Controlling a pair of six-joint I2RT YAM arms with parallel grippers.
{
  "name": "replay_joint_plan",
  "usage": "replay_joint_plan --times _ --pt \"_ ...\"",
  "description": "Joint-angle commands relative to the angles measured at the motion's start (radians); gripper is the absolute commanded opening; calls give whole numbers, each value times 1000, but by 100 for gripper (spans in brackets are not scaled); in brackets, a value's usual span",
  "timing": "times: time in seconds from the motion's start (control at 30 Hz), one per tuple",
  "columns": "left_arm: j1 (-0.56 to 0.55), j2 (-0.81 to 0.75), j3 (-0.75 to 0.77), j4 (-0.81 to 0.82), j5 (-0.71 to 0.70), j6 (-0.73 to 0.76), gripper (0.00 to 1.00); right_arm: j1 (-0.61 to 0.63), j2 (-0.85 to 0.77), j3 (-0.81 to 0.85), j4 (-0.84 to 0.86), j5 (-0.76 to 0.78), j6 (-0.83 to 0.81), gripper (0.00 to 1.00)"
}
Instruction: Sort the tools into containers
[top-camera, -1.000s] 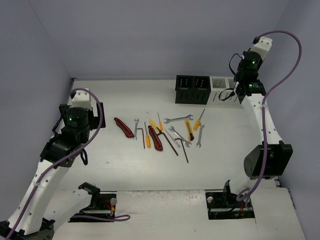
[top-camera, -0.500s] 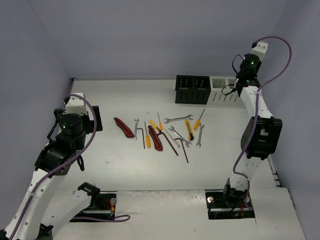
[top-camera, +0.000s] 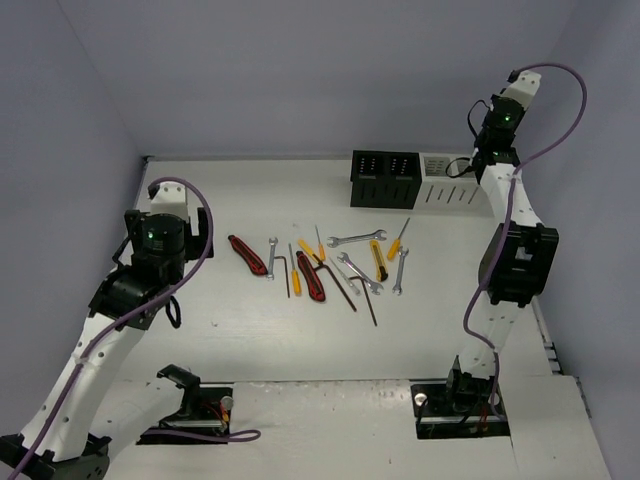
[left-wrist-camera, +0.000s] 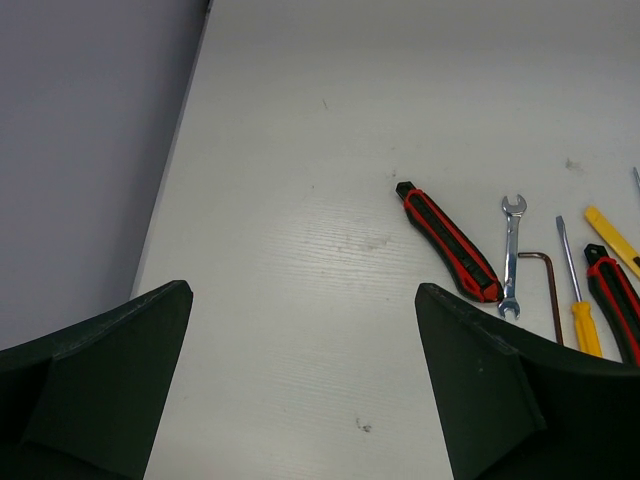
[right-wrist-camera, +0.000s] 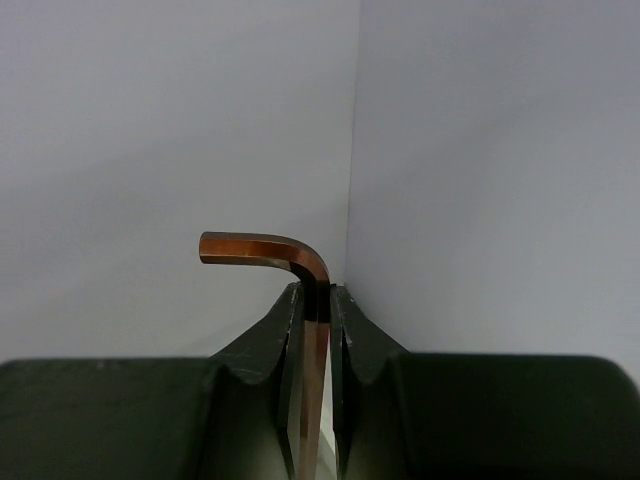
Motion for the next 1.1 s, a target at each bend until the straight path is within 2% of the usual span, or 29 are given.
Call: replay_joint_plan --times 0.0,0.2,0.4,0.53,0.63,0.8,0.97,1.07 --pt "-2 9 29 59 -11 1 91 0 44 45 135 -20 67 0" --pt "-3 7 25 59 -11 0 91 0 82 -2 147 -54 108 1" --pt "-3 -1 6 59 0 -9 91 3 74 -79 147 -60 124 12" --pt "-3 -10 0 57 4 -15 91 5 60 -129 146 -77 138 27" --pt "-3 -20 -4 56 18 -16 91 9 44 -147 136 -93 141 33" --pt "-3 -44 -5 50 36 -20 91 21 -32 -188 84 -113 135 52" --pt "-3 -59 35 37 36 -18 91 60 -197 -186 -71 -140 112 70" --pt "-3 -62 54 32 38 -15 91 100 -286 -191 -165 -154 108 73"
